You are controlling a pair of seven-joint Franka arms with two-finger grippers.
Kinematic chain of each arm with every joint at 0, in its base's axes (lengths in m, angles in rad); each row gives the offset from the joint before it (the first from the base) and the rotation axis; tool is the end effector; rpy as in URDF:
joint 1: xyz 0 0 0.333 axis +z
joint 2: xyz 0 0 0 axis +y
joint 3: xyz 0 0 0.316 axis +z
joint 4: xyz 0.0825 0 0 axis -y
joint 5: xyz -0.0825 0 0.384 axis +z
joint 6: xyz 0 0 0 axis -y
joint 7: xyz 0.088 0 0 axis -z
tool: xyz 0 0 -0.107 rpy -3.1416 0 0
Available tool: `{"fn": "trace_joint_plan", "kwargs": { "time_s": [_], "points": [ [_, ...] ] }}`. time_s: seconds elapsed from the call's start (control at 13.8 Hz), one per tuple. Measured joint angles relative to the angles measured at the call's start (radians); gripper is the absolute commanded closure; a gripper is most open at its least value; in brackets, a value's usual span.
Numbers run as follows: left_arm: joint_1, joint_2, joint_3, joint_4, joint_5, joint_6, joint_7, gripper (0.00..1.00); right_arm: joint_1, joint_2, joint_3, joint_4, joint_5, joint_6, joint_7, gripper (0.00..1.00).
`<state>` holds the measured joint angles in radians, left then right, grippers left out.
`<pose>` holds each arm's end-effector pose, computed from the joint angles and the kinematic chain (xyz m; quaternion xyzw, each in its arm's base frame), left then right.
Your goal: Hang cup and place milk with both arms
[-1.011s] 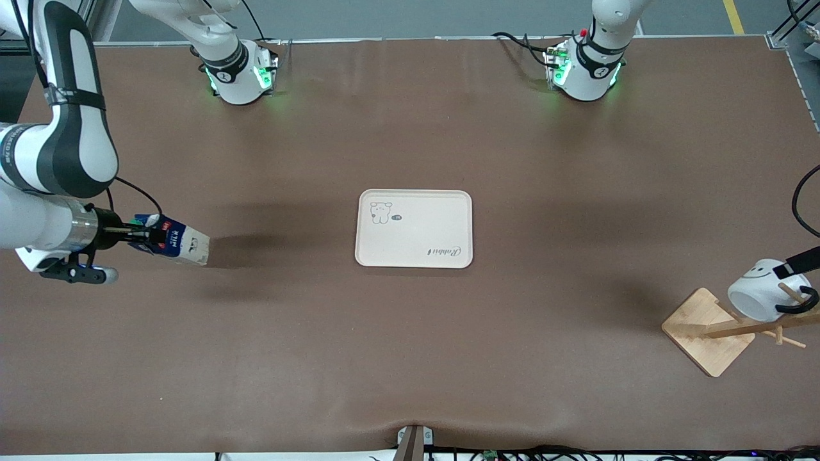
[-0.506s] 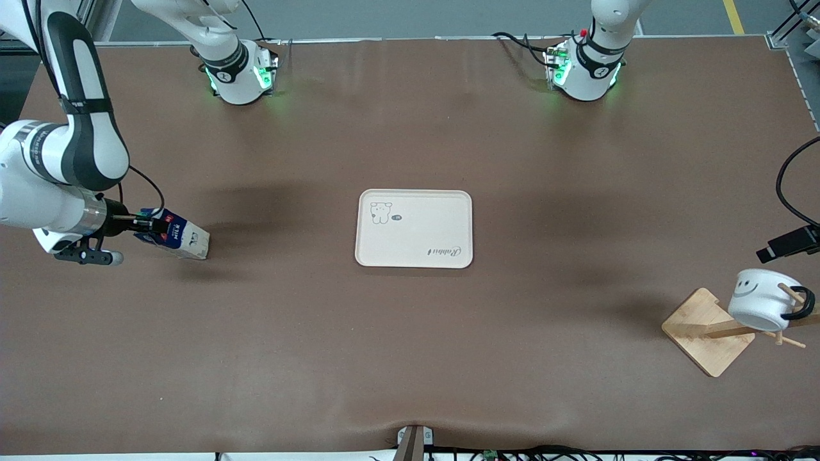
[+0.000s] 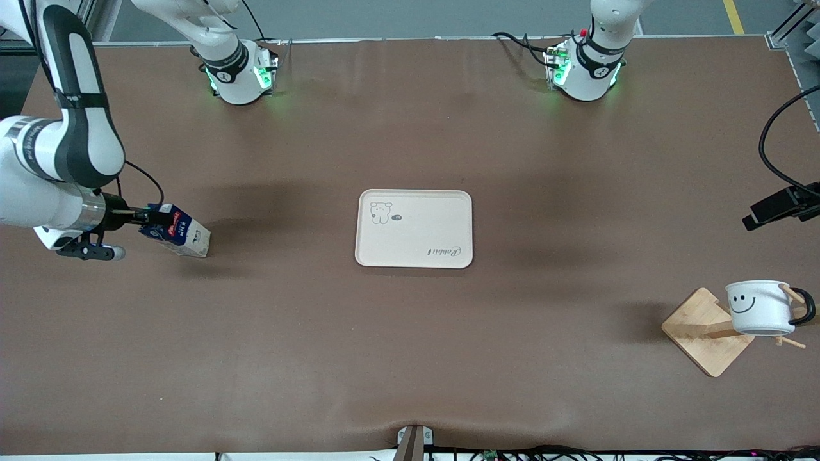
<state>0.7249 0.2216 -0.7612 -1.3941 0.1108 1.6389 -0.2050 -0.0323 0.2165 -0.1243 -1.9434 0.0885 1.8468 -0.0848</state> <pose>0.6127 0.0400 0.6161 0.9947 0.0920 0.0388 0.0253 0.5590 -0.0791 0.3512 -0.9861 0.0546 0.1504 0.0452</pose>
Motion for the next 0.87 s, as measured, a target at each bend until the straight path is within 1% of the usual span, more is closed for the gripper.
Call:
{"fn": "trace_joint_plan", "kwargs": {
  "time_s": [0.07, 0.29, 0.43, 0.65, 0.72, 0.79, 0.87],
  "points": [
    [0.0, -0.006, 0.0, 0.0, 0.0, -0.005, 0.0, 0.0, 0.001, 0.008, 0.001, 0.039, -0.009, -0.04, 0.0, 0.0],
    [0.0, -0.009, -0.002, 0.0, 0.0, -0.01, 0.033, 0.0, 0.0, 0.052, 0.004, 0.186, -0.049, -0.101, 0.0, 0.0],
    [0.0, -0.019, -0.007, 0.002, 0.0, -0.009, 0.056, 0.0, -0.007, 0.079, 0.002, 0.319, -0.051, -0.202, 0.0, 0.0],
    [-0.006, -0.062, -0.013, 0.003, 0.0, -0.016, 0.072, 0.0, -0.02, 0.088, 0.0, 0.516, -0.051, -0.347, 0.0, 0.0],
    [-0.024, -0.076, -0.005, 0.003, 0.0, -0.035, 0.082, 0.0, -0.02, 0.086, 0.003, 0.574, -0.051, -0.374, 0.0, 0.0],
    [-0.062, -0.091, 0.023, 0.003, 0.0, -0.056, 0.084, 0.0, -0.019, 0.08, 0.009, 0.619, -0.05, -0.396, 0.0, 0.0],
    [-0.117, -0.105, 0.067, 0.003, 0.0, -0.068, 0.084, 0.0, -0.017, 0.065, 0.013, 0.647, -0.046, -0.421, 0.001, 0.0]
  ]
}}
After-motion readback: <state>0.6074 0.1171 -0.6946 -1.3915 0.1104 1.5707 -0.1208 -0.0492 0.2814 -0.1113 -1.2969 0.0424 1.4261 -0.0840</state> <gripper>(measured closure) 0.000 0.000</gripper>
